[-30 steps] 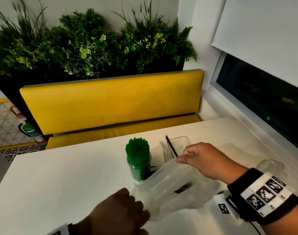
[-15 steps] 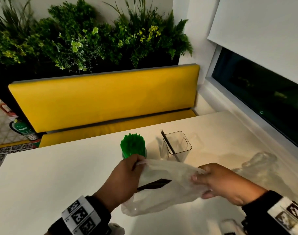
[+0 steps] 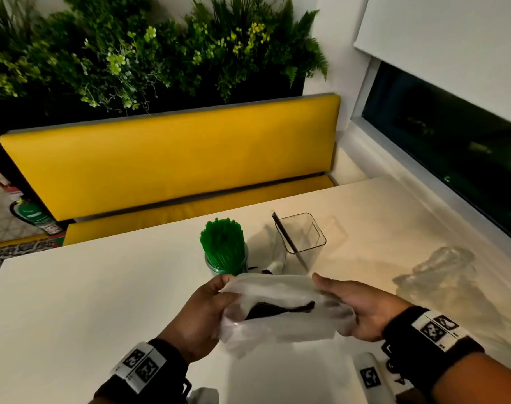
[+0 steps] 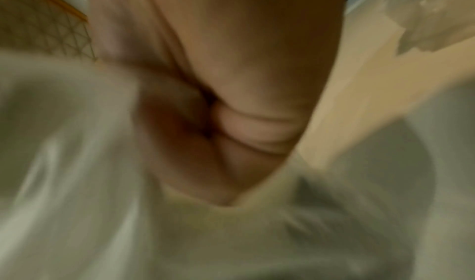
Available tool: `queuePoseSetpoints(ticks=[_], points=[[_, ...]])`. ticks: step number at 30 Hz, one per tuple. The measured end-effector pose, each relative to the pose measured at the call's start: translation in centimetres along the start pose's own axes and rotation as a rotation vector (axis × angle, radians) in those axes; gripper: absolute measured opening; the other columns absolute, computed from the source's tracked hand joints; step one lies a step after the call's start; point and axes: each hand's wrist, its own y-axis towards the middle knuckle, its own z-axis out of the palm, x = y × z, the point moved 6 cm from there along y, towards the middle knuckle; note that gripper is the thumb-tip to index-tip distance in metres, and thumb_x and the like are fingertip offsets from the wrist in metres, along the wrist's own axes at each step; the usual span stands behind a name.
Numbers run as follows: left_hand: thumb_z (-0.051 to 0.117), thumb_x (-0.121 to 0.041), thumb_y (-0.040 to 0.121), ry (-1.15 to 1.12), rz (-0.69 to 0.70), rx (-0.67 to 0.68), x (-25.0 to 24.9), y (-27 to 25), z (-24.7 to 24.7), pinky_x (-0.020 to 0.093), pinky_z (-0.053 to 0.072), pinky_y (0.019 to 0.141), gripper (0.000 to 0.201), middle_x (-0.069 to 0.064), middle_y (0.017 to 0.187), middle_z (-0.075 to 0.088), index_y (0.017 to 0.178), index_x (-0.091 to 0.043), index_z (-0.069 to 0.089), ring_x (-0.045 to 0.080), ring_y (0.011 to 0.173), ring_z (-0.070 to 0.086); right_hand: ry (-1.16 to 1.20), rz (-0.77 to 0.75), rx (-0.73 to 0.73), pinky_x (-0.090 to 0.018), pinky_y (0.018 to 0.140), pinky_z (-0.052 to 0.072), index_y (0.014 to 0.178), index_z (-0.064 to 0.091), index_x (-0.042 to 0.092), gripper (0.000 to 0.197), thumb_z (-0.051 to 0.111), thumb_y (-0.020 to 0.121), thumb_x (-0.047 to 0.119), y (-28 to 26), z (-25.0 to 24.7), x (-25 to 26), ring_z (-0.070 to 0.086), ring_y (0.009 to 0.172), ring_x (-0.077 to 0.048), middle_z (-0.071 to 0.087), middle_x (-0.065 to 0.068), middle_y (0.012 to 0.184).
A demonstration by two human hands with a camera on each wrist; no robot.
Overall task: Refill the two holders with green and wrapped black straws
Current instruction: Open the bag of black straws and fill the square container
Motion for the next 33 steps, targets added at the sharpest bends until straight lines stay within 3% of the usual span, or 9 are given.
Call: queuePoseSetpoints(ticks=[6,9,11,14,16,19,24,28,33], points=[[0.076,-0.029,0.077,0.128,0.065,-0.177,0.1,1.1,-0.1,0.036,0.046,0.062,0.023,0.016,0.079,0.06,0.089,-0.015,0.063,0.024,0.064,0.053,-1.106,-0.692,-0.446,-0.033,0.096,0.045,0.129,0.052,0.039,0.043,0.053,0.089,0.057,1.1,1.9,3.8,0.052,0.119,-0.02,0.047,0.005,0.13],[0.075,-0.032,0.084,0.282,0.173,-0.195,-1.8,1.8,0.1,0.037,0.051,0.062,0.016,0.011,0.082,0.069,0.086,-0.019,0.065,0.02,0.065,0.062,-1.327,-0.573,-0.265,-0.033,0.09,0.045,0.136,0.044,0.042,0.064,0.047,0.081,0.075,2.3,4.8,2.6,0.056,0.119,-0.021,0.056,0.01,0.132],[0.073,-0.038,0.086,0.629,0.291,-0.29,-3.4,1.6,0.1,0.037,0.054,0.07,0.021,0.005,0.092,0.07,0.097,-0.023,0.062,0.019,0.074,0.066,-1.417,-0.521,-0.259,-0.031,0.079,0.044,0.124,0.056,0.029,0.043,0.051,0.091,0.056,3.5,5.1,2.0,0.061,0.109,-0.027,0.066,-0.001,0.122],[0.061,-0.047,0.088,1.488,0.884,-0.515,-4.7,-1.0,3.1,0.043,0.048,0.091,0.039,0.003,0.107,0.065,0.12,-0.025,0.054,0.024,0.096,0.058,-1.276,-0.566,-0.259,-0.029,0.073,0.041,0.115,0.06,0.017,0.025,0.044,0.101,0.029,4.5,5.3,2.2,0.063,0.1,-0.03,0.068,-0.01,0.111],[0.057,-0.052,0.088,1.719,1.176,-0.157,-1.6,-2.4,6.5,0.046,0.047,0.094,0.046,0.005,0.109,0.067,0.123,-0.023,0.053,0.027,0.099,0.059,-1.123,-0.615,-0.199,-0.032,0.076,0.044,0.109,0.06,0.019,0.018,0.045,0.1,0.026,4.9,5.5,2.4,0.064,0.095,-0.029,0.068,-0.008,0.103],[0.058,-0.066,0.081,1.997,0.897,0.193,2.6,-1.5,5.7,0.037,0.053,0.088,0.069,0.001,0.114,0.071,0.131,-0.02,0.052,0.023,0.1,0.068,-0.815,-0.65,-0.16,-0.037,0.077,0.049,0.095,0.063,0.024,0.01,0.055,0.095,0.029,4.9,4.9,3.4,0.065,0.088,-0.026,0.069,-0.006,0.093],[0.06,-0.029,0.08,2.001,0.842,0.175,4.4,-2.0,2.7,0.03,0.049,0.068,0.037,-0.005,0.081,0.062,0.116,-0.022,0.056,0.018,0.067,0.062,-0.185,-0.563,-0.137,-0.038,0.068,0.051,0.101,0.061,0.024,0.02,0.072,0.085,0.019,5.9,2.6,3.1,0.064,0.081,-0.028,0.067,-0.014,0.098],[0.032,-0.062,0.097,1.858,0.548,0.212,6.2,-2.3,2.7,0.037,0.052,0.087,0.045,0.0,0.121,0.059,0.127,-0.034,0.052,0.023,0.105,0.06,-0.25,-0.508,-0.052,-0.032,0.065,0.042,0.105,0.053,0.028,0.035,0.071,0.079,0.014,6.4,3.3,0.8,0.055,0.074,-0.023,0.059,-0.014,0.092],[0.039,-0.035,0.103,1.289,0.476,-0.041,4.3,1.4,4.8,0.029,0.046,0.083,0.031,0.002,0.102,0.07,0.099,-0.021,0.067,0.021,0.094,0.063,-0.442,-0.543,0.045,-0.03,0.064,0.048,0.107,0.049,0.041,0.052,0.065,0.077,0.002,6.2,4.8,-0.5,0.06,0.073,-0.016,0.065,-0.01,0.096]])
